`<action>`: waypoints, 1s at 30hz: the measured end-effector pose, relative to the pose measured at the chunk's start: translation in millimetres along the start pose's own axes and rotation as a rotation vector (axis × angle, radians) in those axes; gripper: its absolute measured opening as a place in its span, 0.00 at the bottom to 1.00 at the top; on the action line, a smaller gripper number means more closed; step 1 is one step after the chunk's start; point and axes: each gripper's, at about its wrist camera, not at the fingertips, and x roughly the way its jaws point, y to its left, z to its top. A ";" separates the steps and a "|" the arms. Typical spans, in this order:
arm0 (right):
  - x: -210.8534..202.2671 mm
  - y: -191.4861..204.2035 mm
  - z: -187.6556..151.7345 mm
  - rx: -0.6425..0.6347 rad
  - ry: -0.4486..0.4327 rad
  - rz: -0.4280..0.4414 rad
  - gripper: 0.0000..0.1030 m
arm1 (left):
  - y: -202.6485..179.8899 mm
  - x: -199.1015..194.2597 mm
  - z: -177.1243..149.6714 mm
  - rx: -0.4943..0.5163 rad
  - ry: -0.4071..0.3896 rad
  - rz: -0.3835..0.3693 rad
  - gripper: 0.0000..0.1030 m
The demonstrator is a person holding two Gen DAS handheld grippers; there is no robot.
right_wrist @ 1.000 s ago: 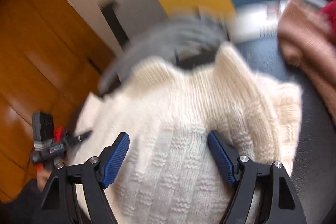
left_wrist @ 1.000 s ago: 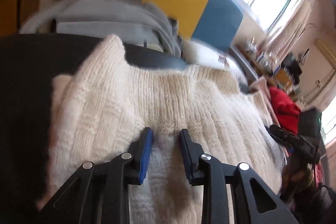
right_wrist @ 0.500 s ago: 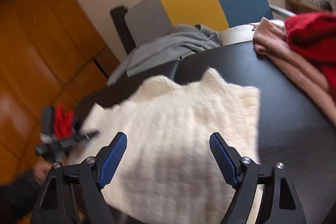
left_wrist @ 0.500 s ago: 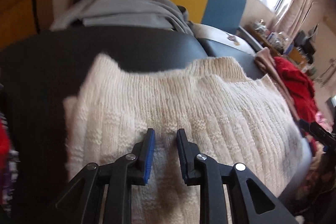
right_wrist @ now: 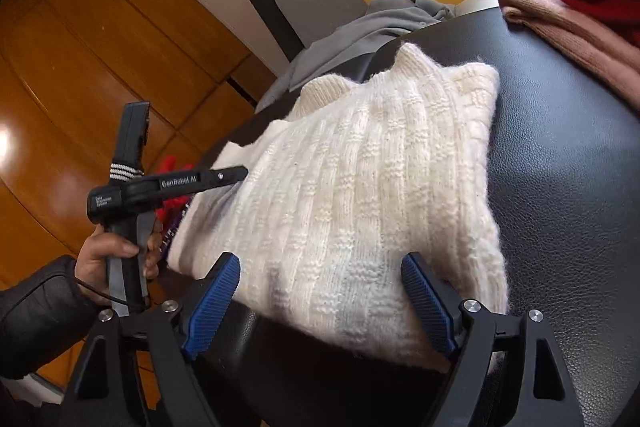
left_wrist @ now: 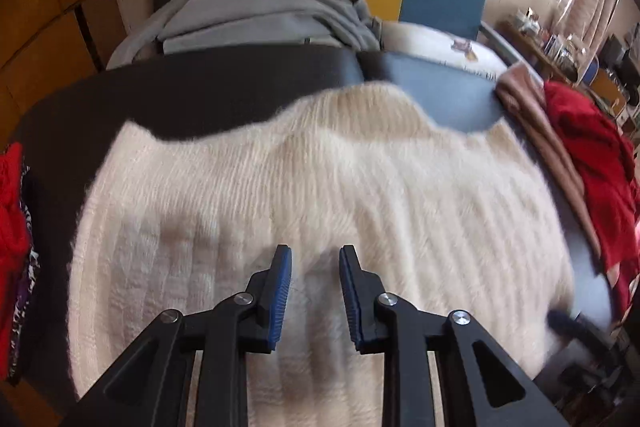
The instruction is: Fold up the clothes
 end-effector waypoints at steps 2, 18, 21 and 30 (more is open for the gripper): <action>-3.0 1.4 2.4 -0.003 -0.015 0.010 0.81 | -6.4 3.9 5.3 0.006 0.006 0.013 0.26; -11.0 -24.2 11.4 0.094 -0.074 0.057 0.91 | 9.0 2.8 -16.5 -0.011 -0.020 -0.062 0.29; -12.4 -17.4 1.8 0.083 -0.077 0.067 0.90 | 14.6 -2.1 -23.7 -0.004 -0.017 -0.072 0.29; -18.0 -9.1 -4.6 0.040 -0.025 0.047 0.90 | 8.2 -29.6 -27.1 -0.003 -0.081 -0.093 0.29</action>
